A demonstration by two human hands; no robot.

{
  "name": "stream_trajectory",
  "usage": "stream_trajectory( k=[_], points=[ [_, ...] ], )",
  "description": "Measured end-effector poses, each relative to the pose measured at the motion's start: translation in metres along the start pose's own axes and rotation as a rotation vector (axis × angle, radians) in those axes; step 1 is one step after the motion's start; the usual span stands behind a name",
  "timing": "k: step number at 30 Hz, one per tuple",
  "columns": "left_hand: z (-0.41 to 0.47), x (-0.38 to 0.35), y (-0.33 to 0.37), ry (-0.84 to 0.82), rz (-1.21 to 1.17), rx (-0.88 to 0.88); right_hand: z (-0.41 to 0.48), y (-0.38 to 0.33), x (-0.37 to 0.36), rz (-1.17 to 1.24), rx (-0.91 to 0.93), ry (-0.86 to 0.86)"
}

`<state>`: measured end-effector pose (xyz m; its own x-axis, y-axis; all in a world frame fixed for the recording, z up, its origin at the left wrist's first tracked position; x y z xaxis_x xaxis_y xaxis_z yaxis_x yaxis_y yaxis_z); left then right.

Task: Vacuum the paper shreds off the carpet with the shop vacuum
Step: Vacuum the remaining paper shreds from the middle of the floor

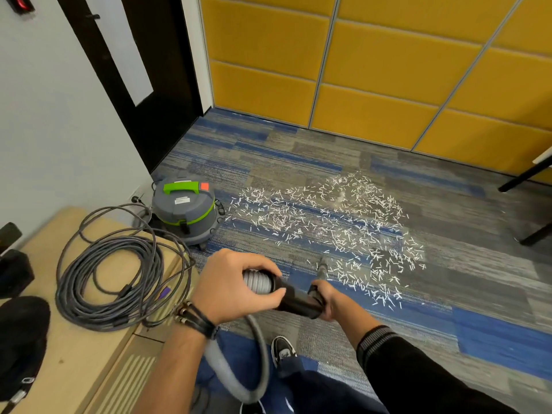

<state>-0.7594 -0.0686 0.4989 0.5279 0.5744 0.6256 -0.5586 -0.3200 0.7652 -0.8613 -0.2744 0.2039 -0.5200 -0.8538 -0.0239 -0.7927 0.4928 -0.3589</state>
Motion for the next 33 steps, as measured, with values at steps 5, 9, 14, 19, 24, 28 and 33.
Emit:
stream_trajectory(
  k=[5,9,14,19,24,28,33],
  points=[
    [-0.006,0.007,0.007,-0.029,0.045,-0.026,0.002,-0.011,-0.053,0.035,0.004,-0.144],
    [-0.004,0.014,0.001,-0.087,-0.026,-0.033,0.0,0.002,-0.07,0.078,-0.014,-0.174],
    [-0.004,0.007,-0.001,-0.141,-0.091,-0.052,-0.01,0.029,-0.034,0.211,-0.005,-0.125],
    [-0.01,-0.021,0.021,-0.172,-0.085,-0.098,-0.003,0.057,0.009,0.189,-0.038,-0.032],
    [-0.019,-0.007,0.028,-0.115,-0.028,-0.106,-0.005,0.048,-0.021,0.167,-0.028,-0.113],
    [-0.022,-0.001,0.026,-0.145,-0.043,-0.108,-0.005,0.048,-0.044,0.186,-0.023,-0.156],
    [-0.023,-0.008,0.014,-0.201,-0.158,-0.067,-0.005,0.069,-0.017,0.261,-0.041,-0.097]
  ],
)
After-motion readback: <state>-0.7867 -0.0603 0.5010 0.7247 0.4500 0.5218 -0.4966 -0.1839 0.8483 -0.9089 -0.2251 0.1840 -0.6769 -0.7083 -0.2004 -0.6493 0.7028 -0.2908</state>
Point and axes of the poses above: each hand's wrist, its own z-axis towards the middle knuckle, its own x-axis out of the back of the hand, y = z × x, the point moved 9 cm from there along z, towards the middle knuckle, and after that the axes turned 7 degrees about -y, right-handed, at the moved point
